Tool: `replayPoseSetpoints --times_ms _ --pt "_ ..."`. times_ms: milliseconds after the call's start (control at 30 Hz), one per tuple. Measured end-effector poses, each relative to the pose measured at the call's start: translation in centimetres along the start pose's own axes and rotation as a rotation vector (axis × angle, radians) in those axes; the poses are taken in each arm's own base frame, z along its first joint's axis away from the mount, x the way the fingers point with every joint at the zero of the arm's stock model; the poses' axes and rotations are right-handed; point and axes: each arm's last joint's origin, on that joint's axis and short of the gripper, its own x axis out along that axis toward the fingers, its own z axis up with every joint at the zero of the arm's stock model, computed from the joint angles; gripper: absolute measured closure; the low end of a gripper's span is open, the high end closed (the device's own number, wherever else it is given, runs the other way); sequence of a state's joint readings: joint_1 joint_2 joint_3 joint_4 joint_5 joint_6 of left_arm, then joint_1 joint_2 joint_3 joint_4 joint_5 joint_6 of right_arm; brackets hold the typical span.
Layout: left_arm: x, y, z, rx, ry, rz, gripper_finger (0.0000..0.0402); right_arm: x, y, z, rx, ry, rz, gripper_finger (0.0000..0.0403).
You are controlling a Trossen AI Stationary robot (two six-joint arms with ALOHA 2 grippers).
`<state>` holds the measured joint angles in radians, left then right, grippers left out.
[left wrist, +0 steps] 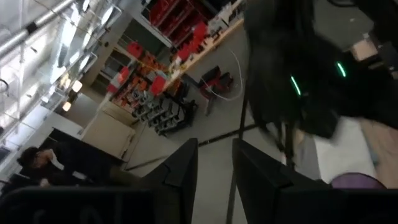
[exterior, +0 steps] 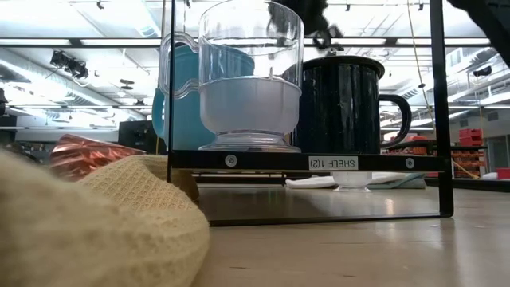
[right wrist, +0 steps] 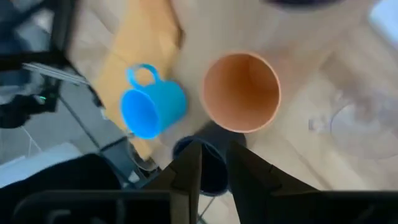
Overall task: Stack small to large cups/mugs on shelf
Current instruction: Put the brown cup on the shelf
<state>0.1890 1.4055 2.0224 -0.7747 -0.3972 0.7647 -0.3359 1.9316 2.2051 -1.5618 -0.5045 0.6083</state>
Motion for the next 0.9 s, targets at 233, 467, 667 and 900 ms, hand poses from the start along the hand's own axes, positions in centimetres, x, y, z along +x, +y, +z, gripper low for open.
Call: replayPoseSetpoints --times_ms 233,467,667,900 --pt "-0.5 -1.4 -0.5 -0.328 -0.054 -0.333 0.0294 -10.2 0.2 -7.0 -0.16 -0.427 -0.095 0.0325" --pt "1.2 -3.5 -0.5 -0.543 0.064 -0.474 0.0292 -18.0 -2.3 -16.7 -0.177 -0.821 -0.162 0.0325" --pt "3.4 -6.4 -3.9 -0.735 0.6 -0.405 0.0246 -20.8 -4.1 -22.0 -0.233 -0.971 -0.16 0.0325" --pt "3.2 -6.9 -7.1 -0.989 0.966 -0.344 0.0141 -21.7 -4.9 -23.8 -0.358 -1.022 -0.244 0.0327"
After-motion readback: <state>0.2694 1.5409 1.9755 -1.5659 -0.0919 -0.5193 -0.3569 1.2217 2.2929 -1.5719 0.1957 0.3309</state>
